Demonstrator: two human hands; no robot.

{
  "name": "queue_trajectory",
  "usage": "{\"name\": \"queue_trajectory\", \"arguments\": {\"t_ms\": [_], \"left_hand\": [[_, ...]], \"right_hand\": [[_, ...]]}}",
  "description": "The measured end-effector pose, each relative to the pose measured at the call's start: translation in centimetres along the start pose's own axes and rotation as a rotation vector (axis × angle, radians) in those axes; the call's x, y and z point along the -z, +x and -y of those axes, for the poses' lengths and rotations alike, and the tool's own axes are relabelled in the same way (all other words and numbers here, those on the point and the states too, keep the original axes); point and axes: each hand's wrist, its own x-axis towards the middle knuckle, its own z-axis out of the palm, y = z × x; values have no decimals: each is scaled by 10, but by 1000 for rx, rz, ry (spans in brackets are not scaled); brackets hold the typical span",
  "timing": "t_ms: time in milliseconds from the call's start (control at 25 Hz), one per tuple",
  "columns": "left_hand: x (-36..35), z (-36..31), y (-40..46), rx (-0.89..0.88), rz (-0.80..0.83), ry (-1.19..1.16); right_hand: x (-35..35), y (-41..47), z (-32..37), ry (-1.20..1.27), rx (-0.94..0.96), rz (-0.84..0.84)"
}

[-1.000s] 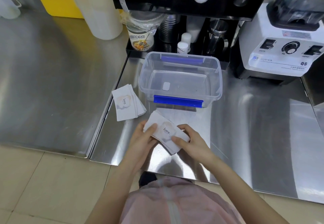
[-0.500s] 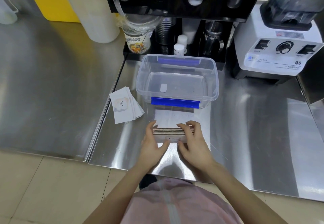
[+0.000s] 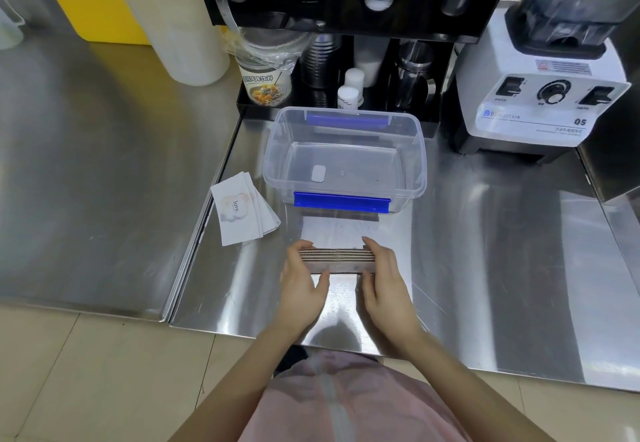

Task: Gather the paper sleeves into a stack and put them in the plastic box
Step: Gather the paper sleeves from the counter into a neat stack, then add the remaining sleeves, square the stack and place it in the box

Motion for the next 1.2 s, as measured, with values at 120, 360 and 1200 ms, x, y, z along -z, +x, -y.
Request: {"name": "queue_trajectory", "arguments": {"t_ms": [120,360,1200], "left_hand": [[4,4,4,0,36,96],[10,6,6,1,50,152],[49,-28,14,155,219,-384]], "right_hand": [[3,-1,-7,-74,10,27],[1,1,-5,-120,7,18],[22,12,34,406,-274,196]]}}
